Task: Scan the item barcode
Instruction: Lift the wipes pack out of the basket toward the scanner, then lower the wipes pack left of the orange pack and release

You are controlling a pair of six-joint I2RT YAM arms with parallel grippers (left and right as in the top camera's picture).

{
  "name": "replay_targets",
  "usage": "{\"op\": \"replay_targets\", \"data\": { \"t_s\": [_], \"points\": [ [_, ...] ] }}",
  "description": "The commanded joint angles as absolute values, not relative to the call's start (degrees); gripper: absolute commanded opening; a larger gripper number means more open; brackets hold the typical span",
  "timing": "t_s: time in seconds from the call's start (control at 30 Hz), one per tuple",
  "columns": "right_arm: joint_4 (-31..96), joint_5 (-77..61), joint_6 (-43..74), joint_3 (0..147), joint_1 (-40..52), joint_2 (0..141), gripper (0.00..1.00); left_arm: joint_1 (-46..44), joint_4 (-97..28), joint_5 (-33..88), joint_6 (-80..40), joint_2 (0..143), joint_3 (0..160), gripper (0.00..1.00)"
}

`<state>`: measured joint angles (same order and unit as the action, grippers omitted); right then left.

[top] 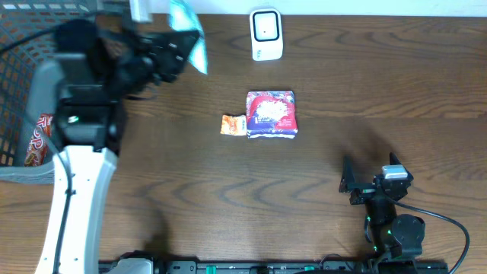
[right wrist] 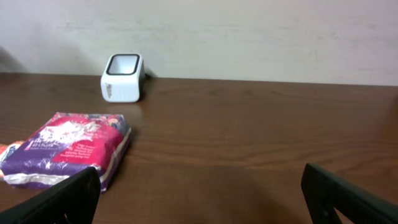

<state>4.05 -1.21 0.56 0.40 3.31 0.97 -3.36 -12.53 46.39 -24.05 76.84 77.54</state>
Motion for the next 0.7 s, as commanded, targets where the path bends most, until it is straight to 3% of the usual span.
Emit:
{"op": "replay_targets", "data": {
  "t_s": [0.0,0.67],
  "points": [
    [4.34,-0.75,-0.27,0.36,3.79,0.75,0.99,-6.81,-15.7,35.92,-18.31,79.48,78.17,0.07],
    [4.32,-0.75,-0.27,0.36,3.79,0.75,0.99,-13.67,-22.92,23.29,-8.32,103.22,78.13,0.07]
  ]
}}
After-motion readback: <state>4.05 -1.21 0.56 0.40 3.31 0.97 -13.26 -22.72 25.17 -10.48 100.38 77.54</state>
